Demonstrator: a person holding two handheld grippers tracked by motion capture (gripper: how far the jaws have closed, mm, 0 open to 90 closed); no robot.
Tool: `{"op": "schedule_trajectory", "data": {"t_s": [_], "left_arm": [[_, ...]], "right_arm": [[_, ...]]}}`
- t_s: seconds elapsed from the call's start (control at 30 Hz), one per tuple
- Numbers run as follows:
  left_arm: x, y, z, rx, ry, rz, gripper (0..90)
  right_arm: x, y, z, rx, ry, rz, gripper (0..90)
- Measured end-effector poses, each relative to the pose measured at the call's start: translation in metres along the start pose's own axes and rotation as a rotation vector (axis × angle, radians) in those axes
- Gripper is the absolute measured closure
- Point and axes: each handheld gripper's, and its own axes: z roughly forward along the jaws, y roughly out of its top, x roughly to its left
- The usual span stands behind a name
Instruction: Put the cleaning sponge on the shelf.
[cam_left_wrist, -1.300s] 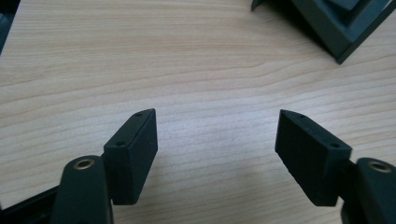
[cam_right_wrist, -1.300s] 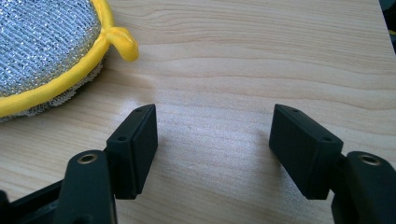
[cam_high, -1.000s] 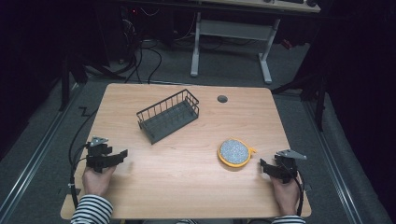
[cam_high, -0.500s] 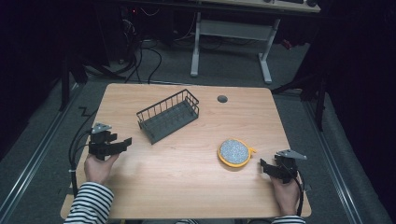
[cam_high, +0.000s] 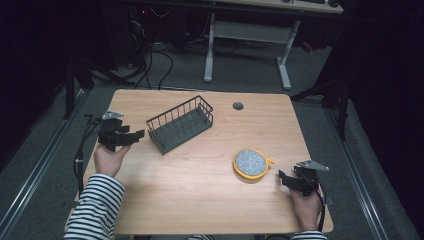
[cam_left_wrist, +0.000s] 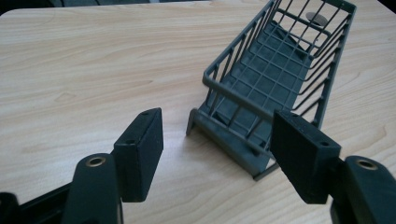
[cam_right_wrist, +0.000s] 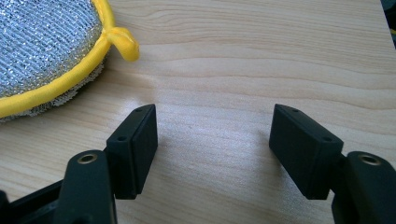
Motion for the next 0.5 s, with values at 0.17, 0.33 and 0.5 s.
{"op": "schedule_trajectory", "data": {"t_s": [0.17,0.33,0.5], "left_arm": [[-0.004,0.015,0.013,0.03,0.012,0.02,35.6],[-0.003,0.025,0.026,0.059,0.014,-0.002,35.3],[-0.003,0.031,0.038,0.068,0.021,-0.016,36.2]], "right_arm": [[0.0,0.0,0.0,0.0,0.003,0.003,32.7],[-0.001,0.0,0.0,0.001,0.004,0.002,32.6],[0.0,0.0,0.0,0.0,0.001,0.001,32.5]]}}
